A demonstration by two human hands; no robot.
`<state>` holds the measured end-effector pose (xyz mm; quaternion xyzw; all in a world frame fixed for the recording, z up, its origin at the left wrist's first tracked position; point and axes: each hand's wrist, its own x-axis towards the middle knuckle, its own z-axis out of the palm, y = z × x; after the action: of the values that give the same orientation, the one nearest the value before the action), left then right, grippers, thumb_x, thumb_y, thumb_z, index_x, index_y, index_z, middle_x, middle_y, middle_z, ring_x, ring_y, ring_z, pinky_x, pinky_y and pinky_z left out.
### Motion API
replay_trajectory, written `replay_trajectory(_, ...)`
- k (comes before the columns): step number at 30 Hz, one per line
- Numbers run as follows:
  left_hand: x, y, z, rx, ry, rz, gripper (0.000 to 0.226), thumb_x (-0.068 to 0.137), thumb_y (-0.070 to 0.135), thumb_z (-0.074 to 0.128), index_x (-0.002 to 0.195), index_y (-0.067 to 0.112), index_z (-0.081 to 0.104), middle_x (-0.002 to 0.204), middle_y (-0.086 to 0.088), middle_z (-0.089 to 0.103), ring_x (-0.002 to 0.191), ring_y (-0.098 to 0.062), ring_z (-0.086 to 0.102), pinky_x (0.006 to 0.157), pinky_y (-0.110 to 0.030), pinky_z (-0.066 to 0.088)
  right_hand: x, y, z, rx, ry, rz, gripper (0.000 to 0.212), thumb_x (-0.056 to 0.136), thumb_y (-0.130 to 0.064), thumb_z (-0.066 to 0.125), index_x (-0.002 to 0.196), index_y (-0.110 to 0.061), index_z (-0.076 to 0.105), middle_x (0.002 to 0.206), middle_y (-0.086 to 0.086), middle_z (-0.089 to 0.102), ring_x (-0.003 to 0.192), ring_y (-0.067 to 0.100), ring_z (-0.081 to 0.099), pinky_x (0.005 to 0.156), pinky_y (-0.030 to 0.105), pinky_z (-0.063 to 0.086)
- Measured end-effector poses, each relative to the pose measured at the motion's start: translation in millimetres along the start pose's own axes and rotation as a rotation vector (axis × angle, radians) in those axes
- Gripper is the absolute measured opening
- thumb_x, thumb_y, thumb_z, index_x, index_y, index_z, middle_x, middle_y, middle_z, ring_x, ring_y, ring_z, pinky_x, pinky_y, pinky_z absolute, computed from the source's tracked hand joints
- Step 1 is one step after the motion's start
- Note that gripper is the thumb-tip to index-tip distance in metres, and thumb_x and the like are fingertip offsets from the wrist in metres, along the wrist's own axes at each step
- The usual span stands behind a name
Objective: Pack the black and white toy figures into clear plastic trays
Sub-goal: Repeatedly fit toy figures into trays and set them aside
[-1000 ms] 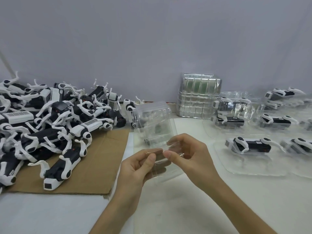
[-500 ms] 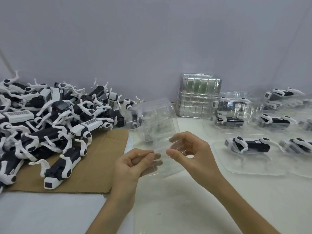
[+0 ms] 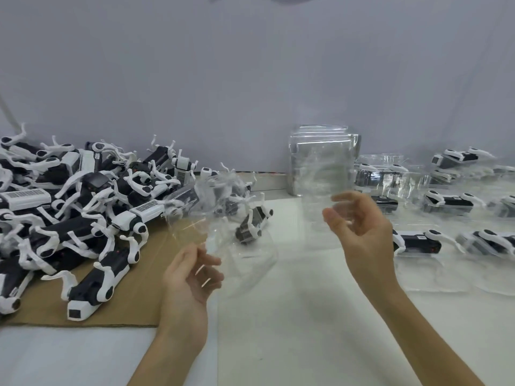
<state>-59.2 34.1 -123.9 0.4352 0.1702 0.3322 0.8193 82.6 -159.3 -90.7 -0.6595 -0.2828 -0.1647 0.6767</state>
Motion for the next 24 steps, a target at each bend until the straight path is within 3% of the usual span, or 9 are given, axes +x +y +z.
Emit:
replay_trajectory(2, -1, 0, 1, -0.049, 0.070, -0.040, 0.033, 0.098, 0.023, 0.048, 0.066, 0.020, 0.058, 0.060, 0.003, 0.055, 0.049, -0.011, 0.049, 0.049, -0.025, 0.037, 9, -3, -4, -0.092, 0.011, -0.099, 0.024, 0.087, -0.020, 0.074, 0.099, -0.038, 0.063, 0.089, -0.013, 0.068, 0.086, 0.009, 0.066, 0.080, 0.019, 0.050)
replay_trajectory(5, -4, -4, 3, -0.088, 0.121, -0.118, 0.028, 0.094, 0.024, 0.047, 0.067, 0.019, 0.053, 0.055, 0.004, 0.045, 0.043, -0.011, 0.037, 0.040, -0.023, 0.029, 36, -13, -8, -0.332, 0.007, -0.301, 0.022, 0.086, -0.018, 0.075, 0.103, -0.026, 0.064, 0.091, -0.014, 0.067, 0.088, 0.001, 0.063, 0.084, 0.014, 0.043)
replay_trajectory(8, -7, -14, 9, -0.142, 0.119, -0.241, 0.018, 0.081, 0.022, 0.054, 0.064, 0.019, 0.057, 0.053, 0.006, 0.042, 0.035, -0.006, 0.033, 0.032, -0.014, 0.022, 79, -23, -6, -0.568, -0.005, -0.464, 0.028, 0.084, -0.014, 0.077, 0.110, -0.019, 0.066, 0.099, -0.007, 0.067, 0.092, 0.010, 0.064, 0.091, 0.036, 0.046)
replay_trajectory(10, -7, -20, 14, -0.173, 0.118, -0.303, 0.011, 0.065, 0.025, 0.058, 0.062, 0.015, 0.058, 0.049, 0.006, 0.038, 0.030, -0.006, 0.030, 0.030, -0.010, 0.018, 114, -25, -2, -0.700, -0.022, -0.509, 0.035, 0.084, -0.014, 0.076, 0.117, -0.019, 0.065, 0.103, -0.003, 0.069, 0.096, 0.017, 0.066, 0.091, 0.037, 0.038)
replay_trajectory(12, -5, -22, 17, -0.154, 0.121, -0.304, 0.018, 0.061, 0.028, 0.056, 0.063, 0.010, 0.056, 0.047, 0.002, 0.032, 0.027, -0.009, 0.024, 0.031, -0.009, 0.015, 152, -24, 1, -0.824, -0.054, -0.509, 0.039, 0.086, -0.014, 0.074, 0.123, -0.020, 0.063, 0.106, 0.000, 0.070, 0.101, 0.019, 0.065, 0.092, 0.034, 0.032)
replay_trajectory(18, 4, -18, 17, -0.145, 0.123, -0.315, 0.025, 0.052, 0.027, 0.058, 0.055, 0.003, 0.059, 0.040, -0.005, 0.027, 0.024, -0.013, 0.021, 0.031, -0.008, 0.021, 246, 5, 2, -1.054, -0.177, -0.330, 0.041, 0.094, -0.014, 0.064, 0.133, -0.022, 0.058, 0.112, 0.008, 0.065, 0.112, 0.029, 0.058, 0.103, 0.041, 0.031)
replay_trajectory(24, 7, -8, 20, -0.081, 0.073, -0.417, 0.018, 0.071, 0.010, 0.054, 0.058, -0.003, 0.050, 0.040, -0.004, 0.025, 0.024, -0.015, 0.021, 0.030, -0.012, 0.020, 279, 46, 15, -1.291, -0.291, -0.266, 0.048, 0.097, -0.014, 0.058, 0.143, -0.023, 0.050, 0.134, 0.014, 0.054, 0.127, 0.034, 0.046, 0.108, 0.047, 0.030)
